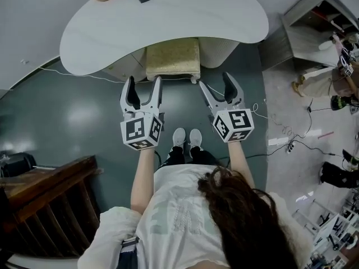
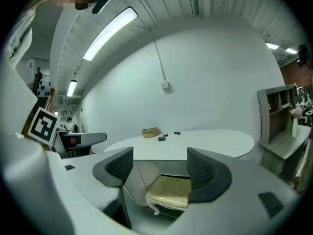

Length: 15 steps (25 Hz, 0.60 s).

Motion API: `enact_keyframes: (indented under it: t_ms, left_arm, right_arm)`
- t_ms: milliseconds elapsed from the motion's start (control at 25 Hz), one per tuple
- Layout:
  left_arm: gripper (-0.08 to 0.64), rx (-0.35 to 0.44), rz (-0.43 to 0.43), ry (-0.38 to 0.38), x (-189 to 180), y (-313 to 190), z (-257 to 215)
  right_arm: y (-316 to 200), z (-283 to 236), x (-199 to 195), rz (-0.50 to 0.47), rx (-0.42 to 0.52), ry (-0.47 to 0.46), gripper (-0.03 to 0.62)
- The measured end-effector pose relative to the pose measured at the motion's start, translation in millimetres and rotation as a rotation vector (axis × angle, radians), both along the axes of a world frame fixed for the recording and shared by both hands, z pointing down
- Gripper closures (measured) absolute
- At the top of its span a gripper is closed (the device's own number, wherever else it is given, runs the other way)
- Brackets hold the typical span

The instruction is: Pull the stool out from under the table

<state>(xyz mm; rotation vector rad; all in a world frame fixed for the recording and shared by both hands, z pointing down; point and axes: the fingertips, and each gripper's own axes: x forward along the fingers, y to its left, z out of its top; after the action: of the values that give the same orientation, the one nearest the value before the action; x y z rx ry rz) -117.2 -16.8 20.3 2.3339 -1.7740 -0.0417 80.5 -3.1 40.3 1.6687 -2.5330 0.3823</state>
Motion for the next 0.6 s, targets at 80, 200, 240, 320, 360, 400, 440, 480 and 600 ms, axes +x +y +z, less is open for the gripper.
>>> enact_keyframes:
  t_ms: [80, 200, 240, 320, 360, 400, 440, 480, 600]
  left_arm:
    - [0.238, -0.040, 0.013, -0.011, 0, -7, 19]
    - [0.238, -0.101, 0.012, -0.037, -1, -21, 53]
    - [0.238, -0.119, 0.007, -0.048, 0, -25, 65]
    - [0.238, -0.151, -0.002, -0.057, 0, -33, 93]
    - [0.238, -0.164, -0.003, -0.058, 0, -37, 109]
    - [0.238, -0.175, -0.001, -0.060, 0, -40, 127]
    - [0.238, -0.184, 0.002, -0.062, 0, -43, 145]
    - [0.238, -0.190, 0.005, -0.064, 0, -46, 164]
    - [0.238, -0.200, 0.007, -0.059, -2, -63, 211]
  right_arm:
    - [-9, 13, -3, -0.019, -0.021, 0.009, 0.259]
    - [-24, 38, -5, -0.042, -0.055, 0.011, 0.259]
    - [-30, 48, -3, -0.044, -0.066, 0.013, 0.259]
    - [-42, 74, 1, -0.041, -0.086, 0.015, 0.259]
    - [-48, 90, 3, -0.035, -0.096, 0.014, 0.259]
    - [-54, 108, 5, -0.027, -0.105, 0.012, 0.259]
    - [-60, 127, 6, -0.020, -0.113, 0.012, 0.259]
    - [-67, 145, 7, -0.016, -0.119, 0.015, 0.259]
    - [-89, 193, 7, -0.014, -0.127, 0.032, 0.259]
